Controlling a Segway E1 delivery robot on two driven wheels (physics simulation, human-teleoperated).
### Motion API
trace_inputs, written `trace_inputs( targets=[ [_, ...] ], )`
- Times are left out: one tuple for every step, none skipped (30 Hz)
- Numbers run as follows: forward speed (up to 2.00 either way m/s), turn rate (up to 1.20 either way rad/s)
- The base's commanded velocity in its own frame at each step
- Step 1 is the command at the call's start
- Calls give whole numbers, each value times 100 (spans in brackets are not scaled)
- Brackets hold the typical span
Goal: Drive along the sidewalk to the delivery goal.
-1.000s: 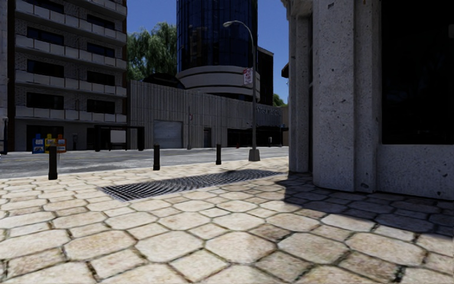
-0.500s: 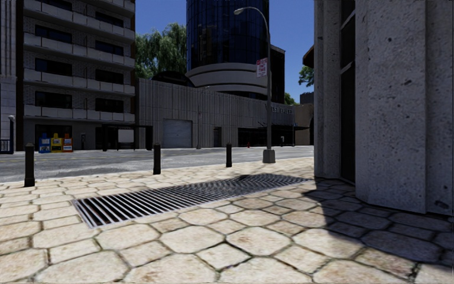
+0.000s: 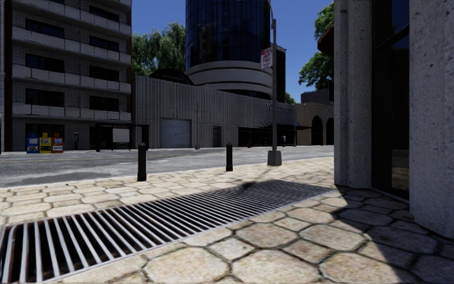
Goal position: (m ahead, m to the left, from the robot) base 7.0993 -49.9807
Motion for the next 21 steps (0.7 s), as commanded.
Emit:
trace_inputs(
  targets=[
    [200,0],
    [200,0],
    [200,0],
    [200,0],
    [200,0],
    [200,0],
    [200,0],
    [200,0],
    [200,0],
    [200,0],
    [200,-5],
    [200,-10],
    [200,-14],
    [200,-19],
    [200,-24],
    [200,-27],
    [200,-31],
    [200,-36],
    [200,-38],
    [200,-39],
    [200,-40]
  ],
)
